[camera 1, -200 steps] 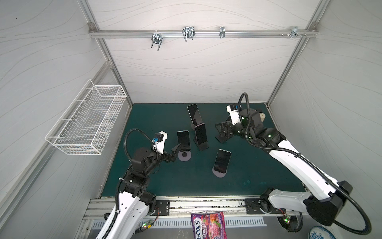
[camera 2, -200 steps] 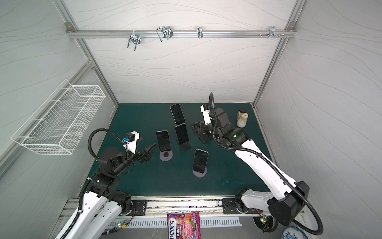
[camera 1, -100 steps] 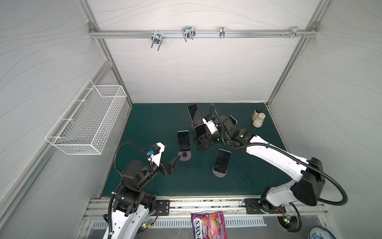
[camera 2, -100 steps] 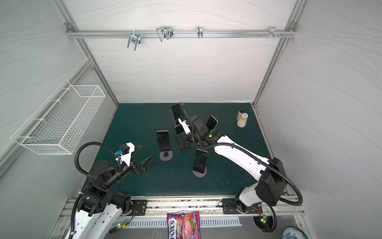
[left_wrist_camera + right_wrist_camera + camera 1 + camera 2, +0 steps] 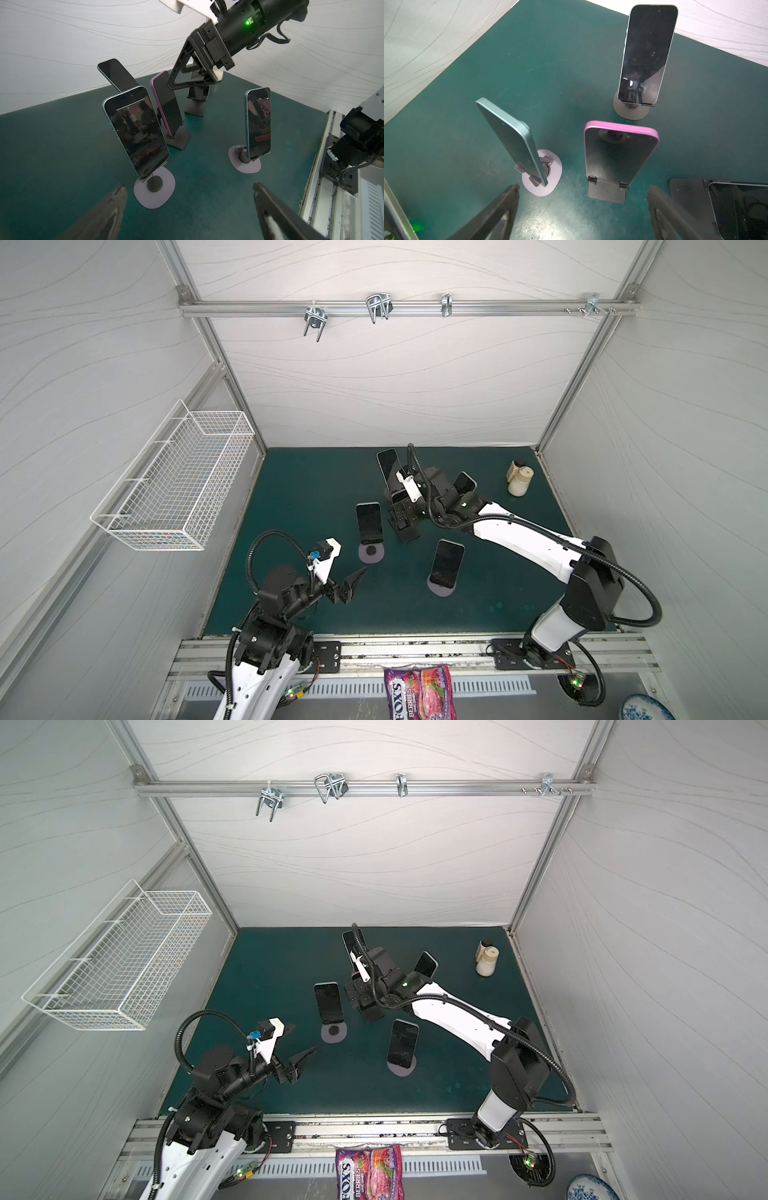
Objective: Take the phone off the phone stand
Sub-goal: 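Lower the open right gripper over the pink-edged phone's top edge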
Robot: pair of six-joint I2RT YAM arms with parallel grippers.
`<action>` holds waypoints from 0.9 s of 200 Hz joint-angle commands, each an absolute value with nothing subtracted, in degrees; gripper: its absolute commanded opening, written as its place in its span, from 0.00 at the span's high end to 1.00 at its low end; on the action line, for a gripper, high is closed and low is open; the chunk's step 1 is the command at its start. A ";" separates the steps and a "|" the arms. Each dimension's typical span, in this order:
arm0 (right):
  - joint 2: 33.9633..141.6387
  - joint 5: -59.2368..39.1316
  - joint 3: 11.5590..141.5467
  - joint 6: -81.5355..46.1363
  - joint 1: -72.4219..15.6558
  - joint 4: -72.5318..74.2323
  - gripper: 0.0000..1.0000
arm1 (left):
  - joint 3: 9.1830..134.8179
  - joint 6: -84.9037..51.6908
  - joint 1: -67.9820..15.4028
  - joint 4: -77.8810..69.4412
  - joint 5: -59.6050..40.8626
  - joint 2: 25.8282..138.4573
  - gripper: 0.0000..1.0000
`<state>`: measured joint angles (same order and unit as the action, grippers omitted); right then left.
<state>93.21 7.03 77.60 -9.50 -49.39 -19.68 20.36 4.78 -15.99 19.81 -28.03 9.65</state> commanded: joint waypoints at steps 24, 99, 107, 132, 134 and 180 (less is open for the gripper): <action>94.07 9.81 76.30 -8.44 -49.39 -17.02 0.03 | 19.60 6.97 -16.26 18.02 -27.67 9.80 0.04; 95.19 7.78 75.08 -7.69 -48.61 -14.79 0.06 | 18.20 8.68 -16.26 16.97 -28.55 10.30 0.04; 95.14 7.55 74.83 -7.68 -48.66 -14.49 0.06 | 18.19 8.61 -16.26 16.89 -28.73 10.46 0.04; 95.42 7.38 75.04 -7.05 -48.45 -14.33 0.06 | 18.13 8.76 -16.26 16.90 -28.59 10.66 0.04; 95.44 7.38 74.92 -6.99 -48.43 -14.33 0.06 | 18.07 8.74 -16.26 16.88 -28.57 10.69 0.04; 96.24 7.48 74.61 -7.89 -47.10 -13.90 0.06 | 18.07 8.88 -16.26 16.72 -28.56 11.50 0.04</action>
<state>95.42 7.86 75.31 -8.03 -48.14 -15.25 17.85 7.51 -16.03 19.40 -27.90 11.20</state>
